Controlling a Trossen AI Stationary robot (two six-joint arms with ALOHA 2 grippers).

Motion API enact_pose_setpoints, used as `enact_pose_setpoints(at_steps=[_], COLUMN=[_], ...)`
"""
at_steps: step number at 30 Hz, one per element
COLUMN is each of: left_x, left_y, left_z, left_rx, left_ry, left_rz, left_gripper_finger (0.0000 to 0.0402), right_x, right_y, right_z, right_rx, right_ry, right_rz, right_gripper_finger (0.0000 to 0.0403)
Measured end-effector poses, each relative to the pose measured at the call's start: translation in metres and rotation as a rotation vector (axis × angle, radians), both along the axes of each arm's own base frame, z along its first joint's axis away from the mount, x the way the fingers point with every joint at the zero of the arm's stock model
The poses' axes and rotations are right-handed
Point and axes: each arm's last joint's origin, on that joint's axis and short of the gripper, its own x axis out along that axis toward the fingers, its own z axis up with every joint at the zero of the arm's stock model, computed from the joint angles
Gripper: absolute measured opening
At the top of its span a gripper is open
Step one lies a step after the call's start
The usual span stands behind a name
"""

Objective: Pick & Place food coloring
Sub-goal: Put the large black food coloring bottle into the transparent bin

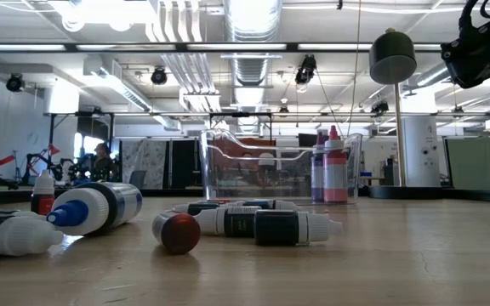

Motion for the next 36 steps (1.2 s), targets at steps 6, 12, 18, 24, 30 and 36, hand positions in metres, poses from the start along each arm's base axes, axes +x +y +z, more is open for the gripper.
enact_pose_setpoints(at_steps=[6,12,18,24,30,36], left_x=[0.007,0.038,0.08,0.114,0.148,0.184], left_y=[0.008,0.031,0.077,0.136,0.197,0.241], left_z=[0.024,0.057,0.1,0.146,0.159,0.144], left_rx=[0.078,0.103,0.098,0.191,0.332,0.362], left_ry=[-0.05,-0.113,-0.205,-0.384,-0.386,-0.285], left_rz=[0.059,0.22,0.414,0.523,0.469,0.372], left_gripper_finger=[0.0082,0.0081,0.0081,0.0081,0.0081,0.0081], right_x=[0.001,0.003,0.002,-0.005,-0.01,-0.011], right_y=[-0.001,0.0,0.0,0.001,-0.003,-0.003], right_z=[0.0,0.005,0.009,0.019,0.026,0.027], right_rx=[-0.021,-0.038,-0.044,-0.084,-0.152,-0.155], right_ry=[-0.016,-0.049,-0.067,-0.129,-0.173,-0.181], right_rz=[-0.001,0.013,0.042,0.045,0.001,0.02], right_gripper_finger=[0.0224,0.0224,0.0224,0.0224,0.0224,0.0224])
